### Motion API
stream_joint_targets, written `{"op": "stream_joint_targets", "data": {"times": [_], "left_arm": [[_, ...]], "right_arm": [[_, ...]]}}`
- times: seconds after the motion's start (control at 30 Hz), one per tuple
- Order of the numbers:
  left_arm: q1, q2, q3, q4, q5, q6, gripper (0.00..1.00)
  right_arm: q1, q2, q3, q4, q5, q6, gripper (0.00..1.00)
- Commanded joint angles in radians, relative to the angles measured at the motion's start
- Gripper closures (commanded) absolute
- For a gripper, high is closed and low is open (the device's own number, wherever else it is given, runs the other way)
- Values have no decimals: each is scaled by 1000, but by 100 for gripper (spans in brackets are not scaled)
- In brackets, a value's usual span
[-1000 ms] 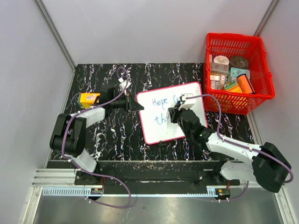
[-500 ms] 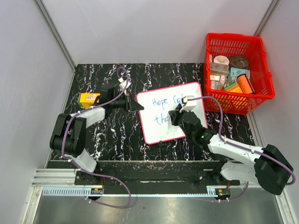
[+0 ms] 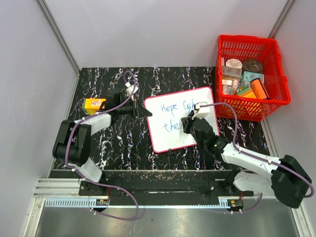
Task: Write a sentence on the whiteboard
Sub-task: Write on the whiteboard with the whiteboard.
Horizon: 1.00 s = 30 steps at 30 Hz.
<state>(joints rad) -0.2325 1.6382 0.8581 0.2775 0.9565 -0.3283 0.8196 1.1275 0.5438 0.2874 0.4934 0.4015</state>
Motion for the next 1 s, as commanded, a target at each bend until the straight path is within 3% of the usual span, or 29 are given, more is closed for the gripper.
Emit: {"op": "stream_joint_targets", "data": {"times": [0.0,0.37,0.97], "left_arm": [[-37,41,-4,-29,-150,172,100],[-37,40,-2,-27,-148,172,100],[-37,40,-2,-27,-147,172,100]], "right_arm": [[-10,-28,10,-30,83,-16,100],[-10,-166,-33,62,60,-65,100],[-30,-57,30,85,135,-105,100]]}}
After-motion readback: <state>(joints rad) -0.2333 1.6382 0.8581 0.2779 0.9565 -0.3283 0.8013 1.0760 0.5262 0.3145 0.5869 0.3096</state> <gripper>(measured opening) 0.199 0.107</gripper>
